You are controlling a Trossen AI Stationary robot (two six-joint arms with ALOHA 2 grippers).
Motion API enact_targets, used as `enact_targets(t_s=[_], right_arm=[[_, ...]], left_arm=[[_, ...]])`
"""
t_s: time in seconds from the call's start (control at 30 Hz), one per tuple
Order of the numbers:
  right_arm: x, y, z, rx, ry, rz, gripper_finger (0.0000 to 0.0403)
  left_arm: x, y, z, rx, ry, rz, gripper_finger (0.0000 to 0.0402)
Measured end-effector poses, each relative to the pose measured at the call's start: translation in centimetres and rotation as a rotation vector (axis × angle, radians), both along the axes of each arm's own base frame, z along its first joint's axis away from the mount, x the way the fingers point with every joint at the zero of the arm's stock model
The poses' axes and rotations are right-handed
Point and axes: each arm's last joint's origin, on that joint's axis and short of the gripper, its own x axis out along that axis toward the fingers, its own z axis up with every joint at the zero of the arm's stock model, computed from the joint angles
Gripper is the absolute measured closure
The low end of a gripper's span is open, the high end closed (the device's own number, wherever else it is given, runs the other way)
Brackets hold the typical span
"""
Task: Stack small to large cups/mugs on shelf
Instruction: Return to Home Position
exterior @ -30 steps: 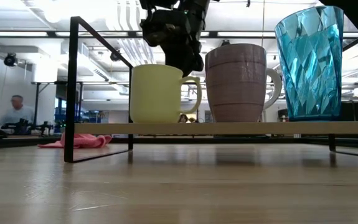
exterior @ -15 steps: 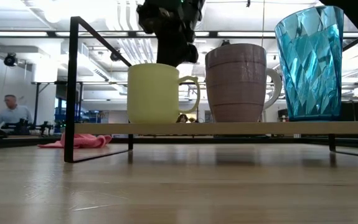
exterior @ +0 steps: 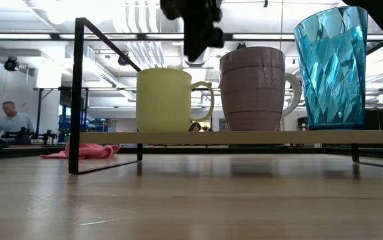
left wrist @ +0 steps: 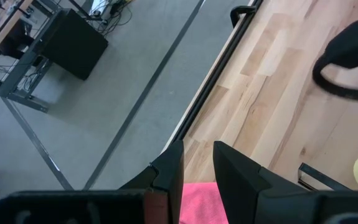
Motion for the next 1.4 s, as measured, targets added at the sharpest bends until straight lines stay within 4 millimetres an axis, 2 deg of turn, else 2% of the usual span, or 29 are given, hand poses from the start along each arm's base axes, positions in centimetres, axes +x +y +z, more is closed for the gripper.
enact_targets(t_s=[0.17,0.4,0.93,1.13,1.4], right_arm=[[-0.8,0.7,2.1,0.024,-0.007,0.008,0.0312],[-1.6,1.0,3.5,0.028,-0.055,0.018,0.0312],[0.4,1.1,4.7,0.033,-0.3,0.025,0.0312],[-2.4,1.4,5.8,0.029,-0.168,0.011,0.0312],[-6.2,1.9,9.5,-0.131,-0.211,-0.063,0.0312]], left_arm=[[0.0,0.0,0.0,0.0,0.0,0.0,0.0329],[0.0,0.0,0.0,0.001,0.0,-0.001,0.0329],[0.0,0.0,0.0,0.0,0.0,0.0,0.0329],[-0.2,0.0,0.1,0.0,-0.004,0.0,0.0329],[-1.3,0.1,0.6,-0.003,-0.036,0.0,0.0329]])
